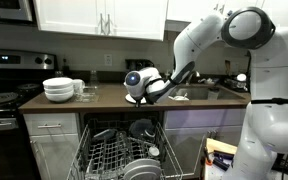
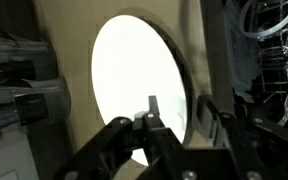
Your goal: Take a plate out of the dishwasher and put it on the counter
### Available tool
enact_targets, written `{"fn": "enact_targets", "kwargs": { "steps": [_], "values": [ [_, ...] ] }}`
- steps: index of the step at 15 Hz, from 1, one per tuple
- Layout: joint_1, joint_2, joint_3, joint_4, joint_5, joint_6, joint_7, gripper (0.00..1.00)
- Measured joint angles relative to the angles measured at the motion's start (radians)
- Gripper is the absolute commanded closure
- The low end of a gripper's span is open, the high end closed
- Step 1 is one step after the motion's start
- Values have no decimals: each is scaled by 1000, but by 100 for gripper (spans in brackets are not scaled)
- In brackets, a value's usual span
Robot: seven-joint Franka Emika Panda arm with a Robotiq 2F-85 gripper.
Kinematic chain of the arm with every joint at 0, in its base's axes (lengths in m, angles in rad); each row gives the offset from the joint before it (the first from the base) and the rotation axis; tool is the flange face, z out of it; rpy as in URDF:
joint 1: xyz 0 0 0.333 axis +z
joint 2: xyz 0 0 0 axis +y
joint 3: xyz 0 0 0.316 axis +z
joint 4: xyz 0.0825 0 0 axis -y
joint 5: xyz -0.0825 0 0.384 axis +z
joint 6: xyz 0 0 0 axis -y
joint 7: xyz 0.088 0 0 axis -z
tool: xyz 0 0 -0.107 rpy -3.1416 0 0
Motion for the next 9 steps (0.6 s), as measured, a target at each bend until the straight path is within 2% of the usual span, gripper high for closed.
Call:
{"fn": "enact_targets", "kwargs": {
  "steps": [4, 6, 7, 9],
  "values": [
    [0, -13, 15, -3, 45, 0, -42, 59],
    [3, -33, 26, -13, 61, 0, -61, 59],
    [6, -47, 32, -22, 72, 0, -72, 53],
    [14, -81, 49, -45, 107, 0, -98, 53]
  ]
}}
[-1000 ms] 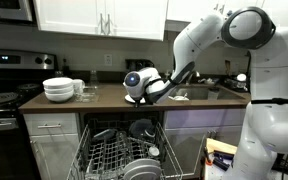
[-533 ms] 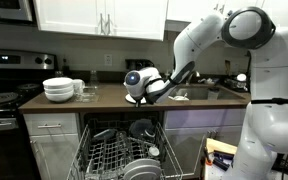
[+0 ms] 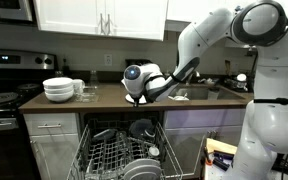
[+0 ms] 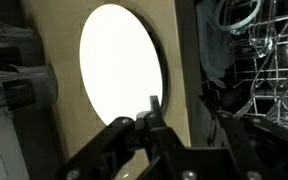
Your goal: Take a plate out of the dishwasher and put it on the counter
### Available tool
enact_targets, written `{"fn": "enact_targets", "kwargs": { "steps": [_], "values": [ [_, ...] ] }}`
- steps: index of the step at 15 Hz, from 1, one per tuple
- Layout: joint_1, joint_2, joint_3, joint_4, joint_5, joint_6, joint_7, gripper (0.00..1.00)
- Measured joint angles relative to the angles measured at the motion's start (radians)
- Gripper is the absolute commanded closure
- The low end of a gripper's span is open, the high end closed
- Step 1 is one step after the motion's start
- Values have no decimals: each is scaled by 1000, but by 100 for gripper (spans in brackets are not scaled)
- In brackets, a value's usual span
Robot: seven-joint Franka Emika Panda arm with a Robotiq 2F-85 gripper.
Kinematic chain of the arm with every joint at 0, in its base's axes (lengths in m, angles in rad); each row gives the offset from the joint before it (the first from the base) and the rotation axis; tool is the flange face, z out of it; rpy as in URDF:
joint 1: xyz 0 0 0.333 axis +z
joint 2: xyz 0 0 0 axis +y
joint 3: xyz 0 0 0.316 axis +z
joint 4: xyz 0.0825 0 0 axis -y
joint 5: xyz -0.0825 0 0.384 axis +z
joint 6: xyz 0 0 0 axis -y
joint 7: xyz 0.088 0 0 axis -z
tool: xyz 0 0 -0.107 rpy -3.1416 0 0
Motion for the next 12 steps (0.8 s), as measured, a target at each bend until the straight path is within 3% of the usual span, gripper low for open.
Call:
{"fn": "enact_targets", "kwargs": {
  "steps": [2, 6, 8, 9, 12],
  "values": [
    [11, -37, 21, -32, 51, 3, -33, 45],
    [33, -105, 61, -107, 242, 51, -166, 41],
    [43, -134, 75, -142, 361, 73, -259, 17],
    [51, -148, 79, -157, 411, 76, -299, 39],
    [65, -187, 90, -191, 480, 76, -359, 20]
  ]
}}
